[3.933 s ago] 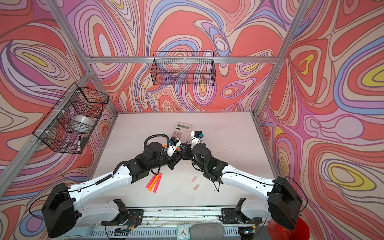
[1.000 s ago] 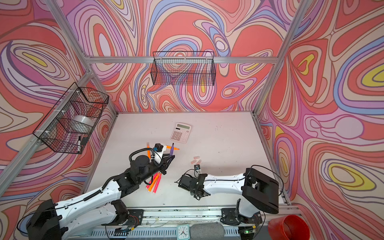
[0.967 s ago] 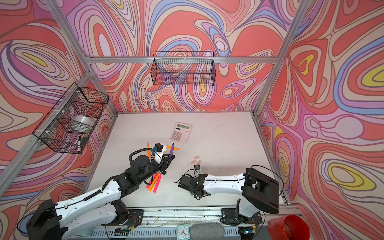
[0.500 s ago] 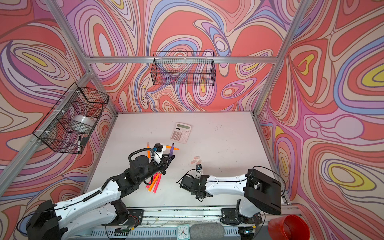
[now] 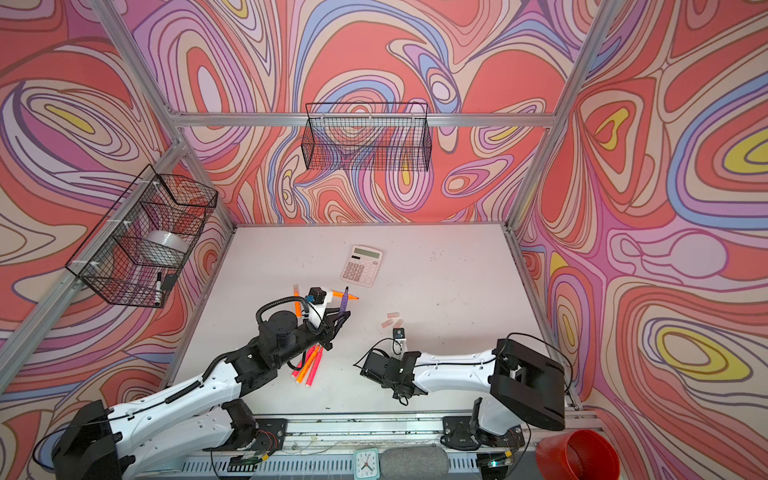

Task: Insert the pens into the pen caps
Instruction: 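Lower the right gripper onto a pink cap and grasp it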

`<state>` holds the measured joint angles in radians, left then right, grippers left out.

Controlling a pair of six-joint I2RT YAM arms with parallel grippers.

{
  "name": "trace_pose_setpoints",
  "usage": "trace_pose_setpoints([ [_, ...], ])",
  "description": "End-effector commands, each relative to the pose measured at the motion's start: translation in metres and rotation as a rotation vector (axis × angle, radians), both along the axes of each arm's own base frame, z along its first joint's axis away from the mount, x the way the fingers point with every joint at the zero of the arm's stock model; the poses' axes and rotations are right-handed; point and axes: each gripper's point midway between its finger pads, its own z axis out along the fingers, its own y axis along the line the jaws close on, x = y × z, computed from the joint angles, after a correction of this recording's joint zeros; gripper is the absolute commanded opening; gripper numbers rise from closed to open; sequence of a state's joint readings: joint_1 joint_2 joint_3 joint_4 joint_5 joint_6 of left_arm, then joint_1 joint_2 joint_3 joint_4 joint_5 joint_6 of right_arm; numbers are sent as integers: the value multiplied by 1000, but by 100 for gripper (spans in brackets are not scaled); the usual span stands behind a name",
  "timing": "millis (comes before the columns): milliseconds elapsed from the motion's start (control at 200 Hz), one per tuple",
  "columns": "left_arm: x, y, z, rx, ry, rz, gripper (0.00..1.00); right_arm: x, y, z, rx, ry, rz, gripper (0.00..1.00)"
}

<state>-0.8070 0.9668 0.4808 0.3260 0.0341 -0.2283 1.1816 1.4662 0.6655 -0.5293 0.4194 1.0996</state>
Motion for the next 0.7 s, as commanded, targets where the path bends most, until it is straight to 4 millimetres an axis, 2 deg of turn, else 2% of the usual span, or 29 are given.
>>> trace_pose_setpoints([
  [0, -5, -3, 12, -42, -43, -33, 0, -4, -10, 4, 13, -13, -17, 2],
  [75, -7, -4, 13, -58, -43, -43, 0, 4, -6, 24, 73, -71, -21, 2],
  [200, -5, -2, 12, -87, -40, -25, 0, 22, 4, 76, 202, -221, -22, 1],
  [431, -5, -11, 9, -97, -14, -54, 0, 54, 19, 197, 420, -568, -3, 0],
  [606, -28, -31, 18, -101, -21, -238, 0, 62, 29, 272, 577, -784, 41, 0],
  [696, -38, -38, 22, -108, -23, -311, 0, 62, 38, 297, 622, -858, 90, 0],
])
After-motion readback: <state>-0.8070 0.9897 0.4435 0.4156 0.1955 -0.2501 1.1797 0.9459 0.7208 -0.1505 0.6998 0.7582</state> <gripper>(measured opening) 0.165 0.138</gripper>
